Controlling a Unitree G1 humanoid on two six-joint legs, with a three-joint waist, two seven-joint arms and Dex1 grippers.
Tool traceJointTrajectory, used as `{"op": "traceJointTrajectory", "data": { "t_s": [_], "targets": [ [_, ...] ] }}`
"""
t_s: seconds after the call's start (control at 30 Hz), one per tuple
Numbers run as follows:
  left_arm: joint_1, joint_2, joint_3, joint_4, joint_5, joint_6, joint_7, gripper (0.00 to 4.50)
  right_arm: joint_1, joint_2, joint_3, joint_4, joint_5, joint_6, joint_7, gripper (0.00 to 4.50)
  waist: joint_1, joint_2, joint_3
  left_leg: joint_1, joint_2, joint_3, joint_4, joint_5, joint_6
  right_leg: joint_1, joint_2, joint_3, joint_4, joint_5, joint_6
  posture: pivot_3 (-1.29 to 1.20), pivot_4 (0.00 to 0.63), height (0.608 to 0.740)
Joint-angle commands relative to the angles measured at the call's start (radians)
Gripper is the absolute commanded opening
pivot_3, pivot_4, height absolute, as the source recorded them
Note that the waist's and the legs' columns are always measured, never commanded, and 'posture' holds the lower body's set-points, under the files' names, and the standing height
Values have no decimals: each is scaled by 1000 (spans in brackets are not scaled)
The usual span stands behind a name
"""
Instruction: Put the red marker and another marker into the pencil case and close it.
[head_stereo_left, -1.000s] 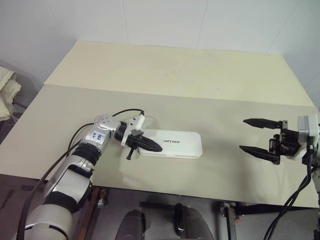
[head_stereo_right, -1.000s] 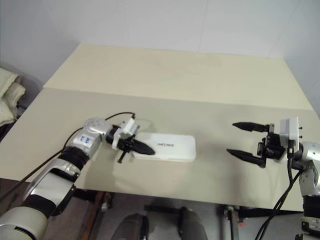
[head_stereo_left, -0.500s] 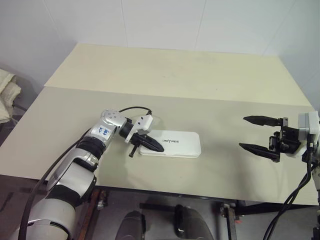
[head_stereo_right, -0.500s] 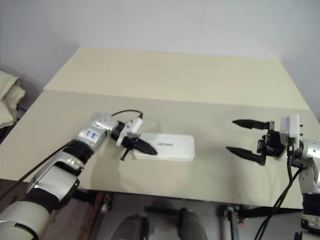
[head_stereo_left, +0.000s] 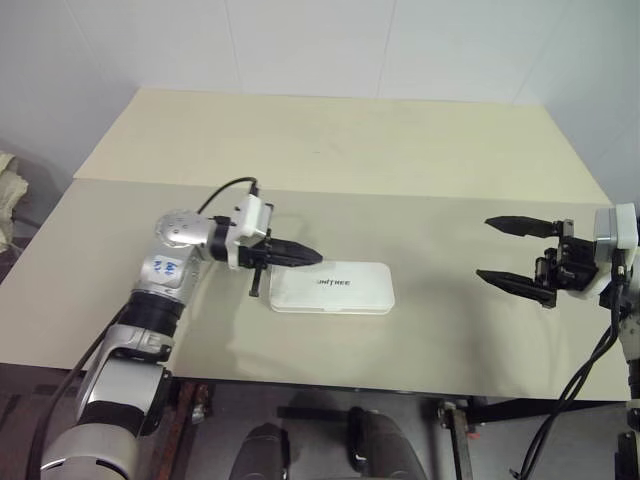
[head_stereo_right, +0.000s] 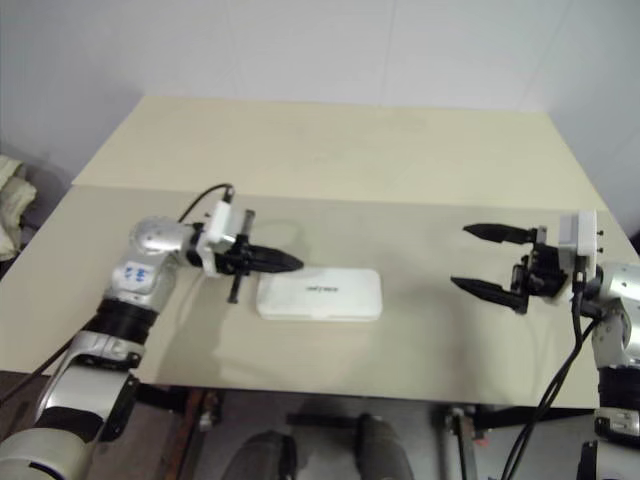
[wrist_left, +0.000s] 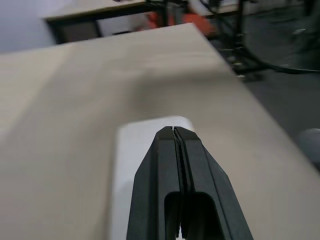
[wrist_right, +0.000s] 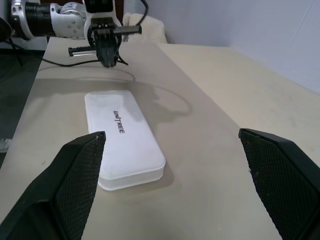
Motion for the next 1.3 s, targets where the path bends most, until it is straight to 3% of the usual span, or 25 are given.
{"op": "traceJointTrajectory", "data": {
  "t_s": [0.03, 0.13, 0.23, 0.4, 0.63, 1.03, 1.3],
  "targets": [
    [52, 13, 76, -116, -26, -15, 52, 20, -48, -2, 6, 20, -2, 3, 47, 4500, 2, 0, 0, 0, 0, 0, 0, 0, 0, 0, 0, 0, 0, 0, 0, 0, 150, 740],
    [115, 24, 135, -191, -32, -13, 107, 20, -74, -3, 15, 49, -10, 0, 63, 4500, 4, 0, 0, 0, 1, 0, 0, 0, 0, 0, 0, -1, 0, 1, 2, 0, 150, 740],
    [205, 41, 207, -291, -46, -22, 164, 596, -86, -8, 22, 61, -9, 2, 73, 4500, 3, 0, 0, 0, 2, 0, -1, 0, 0, 0, -1, -1, 0, 2, 3, 0, 150, 740],
    [307, 74, 276, -332, -52, -63, 164, 2192, -90, -9, 32, 69, -10, 5, 82, 4500, 3, 1, 0, 0, 2, 0, -4, 0, 0, -1, -2, -1, -1, 2, 3, 0, 150, 740],
    [270, 107, 297, -206, -32, -156, 135, 4462, -121, 7, 55, 96, -24, -6, 79, 4500, 4, 1, 1, 0, 2, 1, -4, 0, -1, -1, -2, 0, -1, -2, -5, 0, 150, 740],
    [275, 145, 337, -69, -42, -307, 83, 4462, -53, 16, 33, 28, -2, -5, 40, 4500, 4, 1, 1, 0, 2, 2, -13, 0, -1, -4, -2, -1, -3, 1, 1, 0, 150, 740],
    [286, 174, 380, -73, -84, -293, 62, 4462, 24, 73, 20, -108, 29, 13, -32, 4500, 3, 1, 1, 0, 3, 3, -13, 0, -2, -6, -2, -1, -2, 1, 1, 0, 150, 740]
  ]
}}
